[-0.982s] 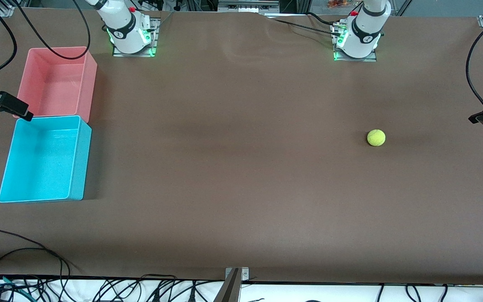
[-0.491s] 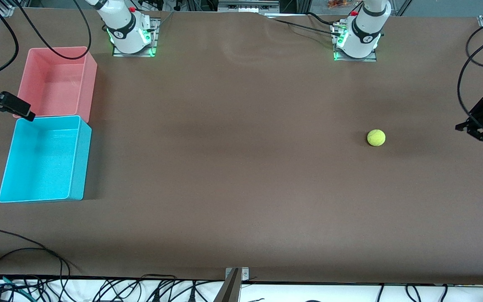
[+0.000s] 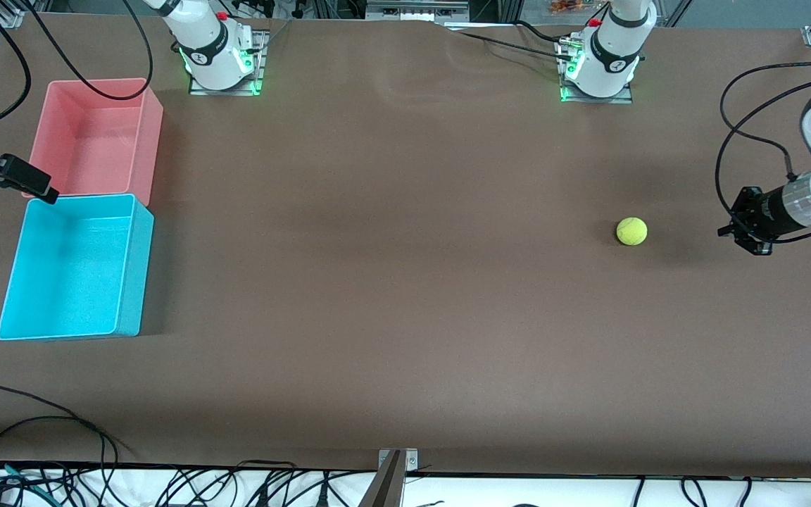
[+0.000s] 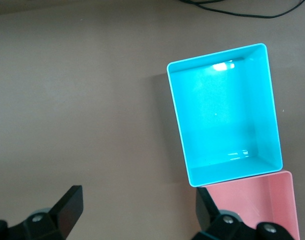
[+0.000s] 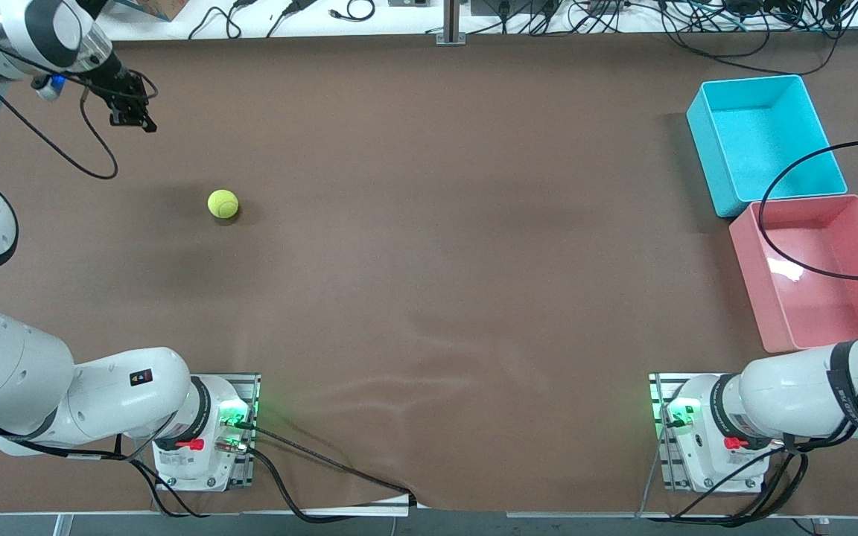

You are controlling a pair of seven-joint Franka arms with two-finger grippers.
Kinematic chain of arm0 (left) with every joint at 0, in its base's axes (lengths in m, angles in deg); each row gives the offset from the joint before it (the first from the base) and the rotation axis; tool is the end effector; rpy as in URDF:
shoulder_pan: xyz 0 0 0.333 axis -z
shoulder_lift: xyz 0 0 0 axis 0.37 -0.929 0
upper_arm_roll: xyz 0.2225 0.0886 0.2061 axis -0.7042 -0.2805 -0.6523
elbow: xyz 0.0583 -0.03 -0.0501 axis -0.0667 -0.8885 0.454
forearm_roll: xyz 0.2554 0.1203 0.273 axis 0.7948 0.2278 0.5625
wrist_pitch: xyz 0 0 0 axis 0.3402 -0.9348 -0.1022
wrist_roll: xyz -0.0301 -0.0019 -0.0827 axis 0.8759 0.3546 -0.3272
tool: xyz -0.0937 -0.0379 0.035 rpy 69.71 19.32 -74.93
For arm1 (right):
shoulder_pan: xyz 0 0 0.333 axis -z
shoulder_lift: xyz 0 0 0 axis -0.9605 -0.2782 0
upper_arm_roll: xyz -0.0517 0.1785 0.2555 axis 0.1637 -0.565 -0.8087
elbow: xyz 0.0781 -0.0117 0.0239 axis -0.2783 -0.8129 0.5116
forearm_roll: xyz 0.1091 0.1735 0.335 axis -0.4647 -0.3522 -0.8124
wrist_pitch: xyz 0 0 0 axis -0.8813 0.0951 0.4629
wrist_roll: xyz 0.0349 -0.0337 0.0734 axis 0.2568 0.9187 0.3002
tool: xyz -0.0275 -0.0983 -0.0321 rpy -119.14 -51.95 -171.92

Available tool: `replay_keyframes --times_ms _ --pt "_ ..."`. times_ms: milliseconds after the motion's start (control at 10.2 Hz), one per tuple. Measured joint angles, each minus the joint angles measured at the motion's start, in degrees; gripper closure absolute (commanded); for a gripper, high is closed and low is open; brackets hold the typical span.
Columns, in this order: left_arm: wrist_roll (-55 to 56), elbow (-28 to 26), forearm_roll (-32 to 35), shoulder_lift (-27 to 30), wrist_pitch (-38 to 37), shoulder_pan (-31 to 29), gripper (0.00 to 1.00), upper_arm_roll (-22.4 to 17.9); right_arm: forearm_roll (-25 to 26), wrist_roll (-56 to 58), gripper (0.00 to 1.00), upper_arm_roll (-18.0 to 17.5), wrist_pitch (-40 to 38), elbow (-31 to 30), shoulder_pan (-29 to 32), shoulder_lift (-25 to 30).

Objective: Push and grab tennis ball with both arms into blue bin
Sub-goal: 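Push the tennis ball with the left gripper toward the table's middle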

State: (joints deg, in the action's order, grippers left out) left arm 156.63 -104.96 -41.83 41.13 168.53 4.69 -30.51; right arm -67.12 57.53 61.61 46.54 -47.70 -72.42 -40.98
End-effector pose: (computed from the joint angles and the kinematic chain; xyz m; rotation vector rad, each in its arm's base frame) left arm 0.5640 0.1069 0.3916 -2.1515 -2.2411 0.1688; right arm 0.5861 -0.0244 0.6095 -3.1161 0.2315 -0.0477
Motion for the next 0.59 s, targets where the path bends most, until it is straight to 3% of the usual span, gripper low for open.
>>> replay_keyframes --times_ms 196,589 --pt "1.12 -9.28 -0.46 2.23 8.76 -0.21 1.00 0.00 0.00 0.00 0.00 0.08 0.00 0.00 0.03 0.00" --pt "2.11 -17.33 -1.03 2.76 18.95 -0.22 1.00 0.01 0.00 0.00 0.00 0.09 0.01 0.01 0.04 0.00"
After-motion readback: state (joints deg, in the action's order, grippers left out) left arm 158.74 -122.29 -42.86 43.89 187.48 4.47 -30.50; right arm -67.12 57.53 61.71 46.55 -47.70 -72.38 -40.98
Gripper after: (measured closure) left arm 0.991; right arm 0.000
